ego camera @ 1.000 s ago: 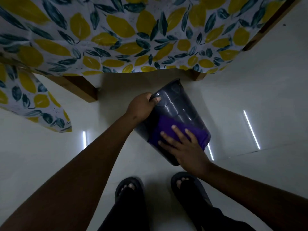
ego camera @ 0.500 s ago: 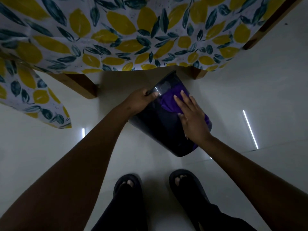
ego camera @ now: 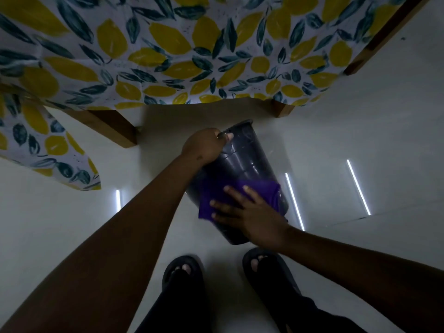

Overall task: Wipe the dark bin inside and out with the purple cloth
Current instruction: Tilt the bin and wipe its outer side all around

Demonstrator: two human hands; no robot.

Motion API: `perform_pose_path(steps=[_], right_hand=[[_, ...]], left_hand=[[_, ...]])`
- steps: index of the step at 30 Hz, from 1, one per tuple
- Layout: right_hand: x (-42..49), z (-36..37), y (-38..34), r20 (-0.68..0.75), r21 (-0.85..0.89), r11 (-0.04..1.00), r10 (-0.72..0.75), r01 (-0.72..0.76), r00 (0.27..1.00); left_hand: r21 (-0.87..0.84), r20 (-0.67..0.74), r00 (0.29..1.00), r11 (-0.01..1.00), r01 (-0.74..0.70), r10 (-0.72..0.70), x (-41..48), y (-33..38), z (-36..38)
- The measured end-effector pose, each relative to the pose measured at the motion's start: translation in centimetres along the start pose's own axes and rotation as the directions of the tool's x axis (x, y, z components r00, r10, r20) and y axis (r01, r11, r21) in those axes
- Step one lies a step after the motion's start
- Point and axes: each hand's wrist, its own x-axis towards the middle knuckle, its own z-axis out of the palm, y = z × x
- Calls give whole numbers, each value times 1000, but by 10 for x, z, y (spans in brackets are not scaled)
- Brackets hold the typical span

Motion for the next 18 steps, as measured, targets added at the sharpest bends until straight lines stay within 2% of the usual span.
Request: perform_pose_path(steps=[2, 4, 6, 7, 8, 10, 12, 14, 18], right_hand=[[11, -2, -10, 148, -115, 982, -130, 147, 980], [21, -3, -15, 230, -207, 964, -116, 165, 966], [29, -6, -12, 128, -197, 974, -85, 110, 988], [32, -8, -11, 38, -113, 993, -36, 40, 999], [34, -9, -8, -67, 7, 998, 60, -60, 996], [36, -14, -2, -194, 198, 944, 300, -263, 934], [36, -16, 3, -192, 206, 917, 380, -341, 905], [33, -18, 5, -170, 195, 928, 350, -316, 921], [28, -20, 15, -160, 213, 909, 395, -359, 905]], left_hand=[[18, 25, 1000, 1000, -6, 6, 3, 7, 0], [13, 58, 998, 1000, -11, 10, 5, 8, -1], [11, 76, 997, 1000, -16, 15, 4, 4, -3], [14, 88, 996, 1000, -18, 17, 5, 2, -4], [13, 102, 995, 1000, -21, 20, 5, 1, -5], [2, 122, 992, 999, -33, 32, 5, 1, -6], [-13, 116, 991, 998, -58, 59, 4, 3, -6], [-51, 106, 992, 997, -58, 63, 0, 3, -7], [-184, 146, 989, 983, 17, 11, -9, -26, -20]])
